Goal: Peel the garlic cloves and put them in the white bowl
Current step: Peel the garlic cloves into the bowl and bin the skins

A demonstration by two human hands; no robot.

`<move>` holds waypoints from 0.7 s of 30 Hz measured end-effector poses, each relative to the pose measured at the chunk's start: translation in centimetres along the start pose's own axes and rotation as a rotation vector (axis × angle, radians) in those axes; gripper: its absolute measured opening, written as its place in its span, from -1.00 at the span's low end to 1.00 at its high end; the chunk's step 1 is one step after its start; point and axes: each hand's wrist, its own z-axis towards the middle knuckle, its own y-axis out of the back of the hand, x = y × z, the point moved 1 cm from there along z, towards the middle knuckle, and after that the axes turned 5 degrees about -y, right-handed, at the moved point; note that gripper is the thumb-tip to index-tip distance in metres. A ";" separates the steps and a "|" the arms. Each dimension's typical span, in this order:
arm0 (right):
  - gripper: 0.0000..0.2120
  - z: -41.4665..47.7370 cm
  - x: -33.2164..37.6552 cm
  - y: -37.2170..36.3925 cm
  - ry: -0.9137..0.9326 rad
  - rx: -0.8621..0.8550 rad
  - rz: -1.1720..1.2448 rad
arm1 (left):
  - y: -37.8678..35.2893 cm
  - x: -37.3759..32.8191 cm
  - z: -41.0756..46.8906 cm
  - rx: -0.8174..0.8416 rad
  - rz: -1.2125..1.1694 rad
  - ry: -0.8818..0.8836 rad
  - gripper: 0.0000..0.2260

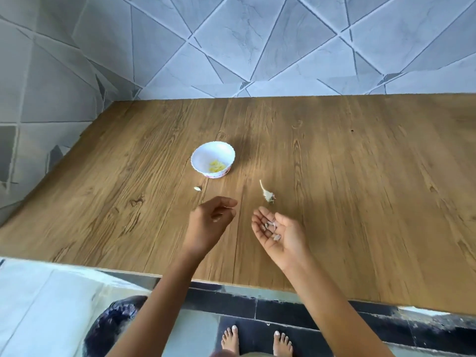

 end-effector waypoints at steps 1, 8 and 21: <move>-0.67 0.1 -0.6 -0.3 -0.024 0.001 -0.029 | 1.0 0.6 -1.0 -0.056 0.004 0.014 -0.85; -0.65 1.6 -6.7 -4.1 -0.222 0.092 -0.240 | 8.3 4.2 -8.5 -0.296 0.090 0.192 -0.79; -0.68 2.7 -31.0 -9.6 -0.616 0.153 -0.544 | 24.4 13.3 -25.1 -0.751 0.081 0.493 -0.84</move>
